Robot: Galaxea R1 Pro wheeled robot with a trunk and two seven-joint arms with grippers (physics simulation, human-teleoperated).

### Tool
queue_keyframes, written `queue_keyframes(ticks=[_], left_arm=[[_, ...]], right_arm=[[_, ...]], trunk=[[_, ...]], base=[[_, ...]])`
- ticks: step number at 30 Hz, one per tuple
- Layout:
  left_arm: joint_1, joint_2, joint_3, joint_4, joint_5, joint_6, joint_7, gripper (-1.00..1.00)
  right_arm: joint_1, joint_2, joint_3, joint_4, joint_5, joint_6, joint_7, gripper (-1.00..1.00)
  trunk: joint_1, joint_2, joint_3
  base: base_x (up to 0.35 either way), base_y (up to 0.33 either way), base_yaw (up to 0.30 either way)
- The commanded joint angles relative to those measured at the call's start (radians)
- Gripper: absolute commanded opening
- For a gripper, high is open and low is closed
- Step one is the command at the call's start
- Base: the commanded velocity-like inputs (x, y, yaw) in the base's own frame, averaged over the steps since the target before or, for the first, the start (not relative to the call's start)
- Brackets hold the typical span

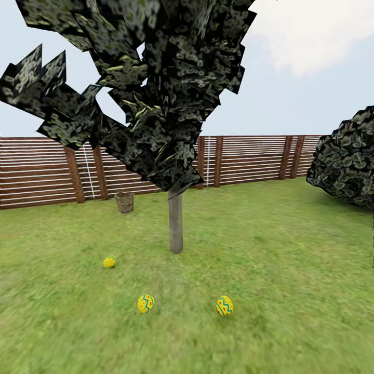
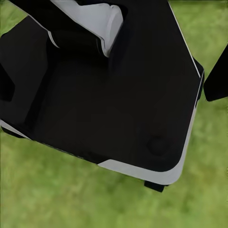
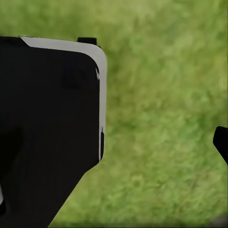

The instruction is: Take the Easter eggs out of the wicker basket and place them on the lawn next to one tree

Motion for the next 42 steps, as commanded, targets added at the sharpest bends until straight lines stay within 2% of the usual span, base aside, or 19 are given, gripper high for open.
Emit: queue_keyframes(ticks=[1,12,42], left_arm=[[-0.001,0.001,0.008,0.002,-0.009,0.002,-0.002,1.0],[-0.001,0.001,0.01,0.0,-0.008,0.001,-0.002,1.0],[-0.001,-0.001,0.009,0.0,-0.008,0.003,0.003,1.0]], right_arm=[[-0.001,0.0,0.008,0.001,-0.004,0.002,0.0,1.0],[-0.001,0.0,0.008,0.001,-0.004,0.002,0.0,1.0],[-0.001,0.0,0.008,0.001,-0.003,0.002,0.0,1.0]], trunk=[[0.0,-0.001,0.0],[0.0,-0.001,0.0],[0.0,-0.001,0.0]], base=[[-0.343,0.0,0.0],[-0.319,0.0,0.0],[-0.007,0.0,0.0]])
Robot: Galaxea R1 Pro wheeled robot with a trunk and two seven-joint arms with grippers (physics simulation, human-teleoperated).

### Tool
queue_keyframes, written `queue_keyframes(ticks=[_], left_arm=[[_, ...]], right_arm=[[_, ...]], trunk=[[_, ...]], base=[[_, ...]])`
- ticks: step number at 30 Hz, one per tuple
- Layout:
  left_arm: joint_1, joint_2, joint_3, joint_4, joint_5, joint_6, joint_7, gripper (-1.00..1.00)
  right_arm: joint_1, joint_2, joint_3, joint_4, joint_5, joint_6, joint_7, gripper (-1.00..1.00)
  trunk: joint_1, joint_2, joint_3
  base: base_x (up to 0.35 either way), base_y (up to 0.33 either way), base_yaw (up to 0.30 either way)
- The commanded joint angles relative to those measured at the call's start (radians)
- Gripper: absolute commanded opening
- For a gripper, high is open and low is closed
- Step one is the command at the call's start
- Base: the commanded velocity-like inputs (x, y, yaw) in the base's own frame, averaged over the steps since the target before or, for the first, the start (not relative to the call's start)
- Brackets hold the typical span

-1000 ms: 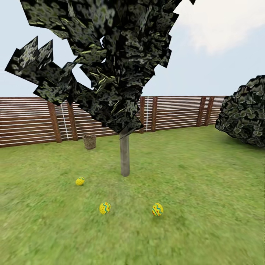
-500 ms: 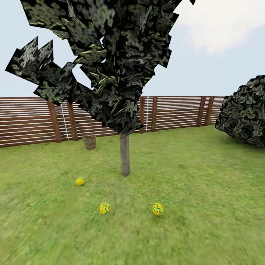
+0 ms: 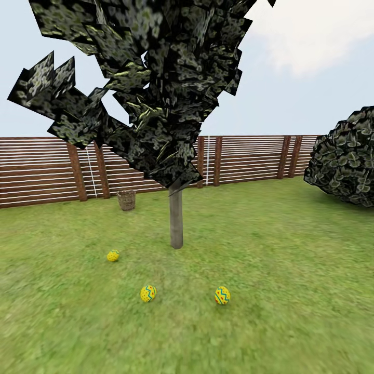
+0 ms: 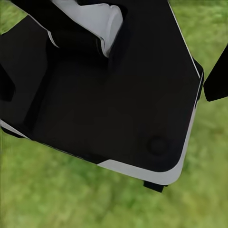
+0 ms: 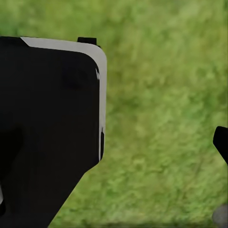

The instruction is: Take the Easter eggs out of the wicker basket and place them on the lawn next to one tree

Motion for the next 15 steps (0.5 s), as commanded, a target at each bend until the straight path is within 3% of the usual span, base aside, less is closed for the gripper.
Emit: queue_keyframes(ticks=[1,6,9,11,15], left_arm=[[-0.001,0.0,0.008,0.003,-0.01,0.003,-0.001,1.0],[0.0,0.001,0.008,0.006,-0.011,0.01,0.002,1.0],[0.026,-0.001,0.008,0.007,-0.012,0.056,0.001,1.0],[0.053,-0.01,0.008,0.007,-0.012,0.076,0.0,1.0],[0.073,-0.025,0.008,0.005,-0.013,0.088,0.001,1.0]], right_arm=[[-0.001,0.0,0.008,0.001,-0.003,0.002,0.0,1.0],[-0.001,0.005,0.008,0.002,-0.003,0.007,0.005,1.0],[-0.001,0.012,0.008,0.008,-0.001,0.026,0.008,1.0],[-0.001,0.014,0.008,0.009,-0.002,0.083,0.006,1.0],[-0.001,0.015,0.008,0.01,-0.004,0.275,0.003,1.0]], trunk=[[0.0,-0.001,0.0],[0.0,-0.001,0.0],[0.0,-0.001,0.0],[0.0,-0.001,0.0],[0.0,-0.001,0.0]], base=[[0.0,0.0,0.0],[0.0,0.0,0.0],[0.0,0.0,0.0],[0.0,0.0,0.0],[0.0,0.0,0.0]])
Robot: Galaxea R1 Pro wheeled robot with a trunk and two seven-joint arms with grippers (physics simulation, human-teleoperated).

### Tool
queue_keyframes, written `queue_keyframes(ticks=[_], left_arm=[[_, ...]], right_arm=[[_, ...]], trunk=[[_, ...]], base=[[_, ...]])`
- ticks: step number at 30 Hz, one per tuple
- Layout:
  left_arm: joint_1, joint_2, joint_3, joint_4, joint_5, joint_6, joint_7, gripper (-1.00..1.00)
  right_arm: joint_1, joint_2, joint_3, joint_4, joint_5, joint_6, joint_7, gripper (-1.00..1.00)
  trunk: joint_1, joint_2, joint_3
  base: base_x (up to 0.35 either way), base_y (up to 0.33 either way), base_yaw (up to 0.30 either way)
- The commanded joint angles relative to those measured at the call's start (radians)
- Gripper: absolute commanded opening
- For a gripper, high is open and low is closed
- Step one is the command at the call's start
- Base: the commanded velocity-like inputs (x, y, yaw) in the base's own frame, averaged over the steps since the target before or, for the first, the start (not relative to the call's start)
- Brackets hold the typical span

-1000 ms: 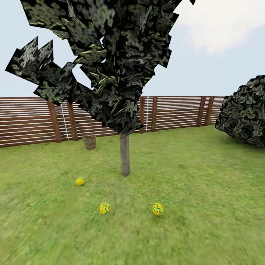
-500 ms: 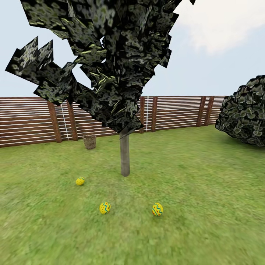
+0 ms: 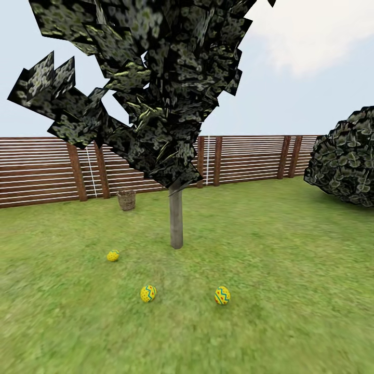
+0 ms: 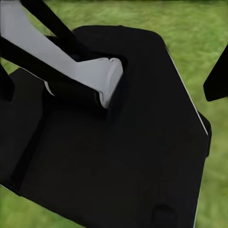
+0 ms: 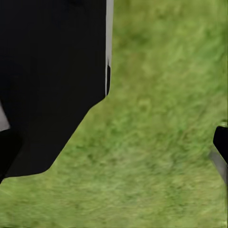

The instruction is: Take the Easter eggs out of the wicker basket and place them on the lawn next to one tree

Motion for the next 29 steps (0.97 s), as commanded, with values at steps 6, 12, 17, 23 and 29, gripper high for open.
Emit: queue_keyframes(ticks=[6,12,17,23,29], left_arm=[[0.002,-0.001,0.008,-0.004,-0.009,-0.003,-0.002,1.0],[0.002,-0.002,0.007,-0.004,-0.079,-0.021,-0.001,1.0],[0.002,-0.002,0.009,-0.005,-0.165,-0.043,-0.001,1.0],[0.002,0.004,0.01,-0.009,-0.177,-0.046,-0.002,1.0],[0.003,0.005,0.01,-0.008,-0.179,-0.046,-0.002,1.0]], right_arm=[[-0.001,0.001,0.007,-0.005,-0.006,0.051,0.0,1.0],[-0.001,0.007,0.005,-0.002,-0.009,-0.157,-0.001,1.0],[-0.001,0.002,0.005,-0.002,-0.007,-0.247,-0.001,1.0],[-0.001,0.003,0.008,-0.006,-0.007,-0.261,-0.002,1.0],[-0.001,0.005,0.008,-0.007,-0.008,-0.263,-0.002,1.0]], trunk=[[0.0,-0.001,0.0],[0.0,-0.001,0.001],[0.0,-0.001,0.001],[0.0,-0.001,0.001],[0.0,-0.001,0.001]], base=[[0.0,0.0,-0.003],[0.0,0.0,-0.173],[0.0,0.0,-0.047],[0.0,0.0,-0.004],[0.0,0.0,0.0]])
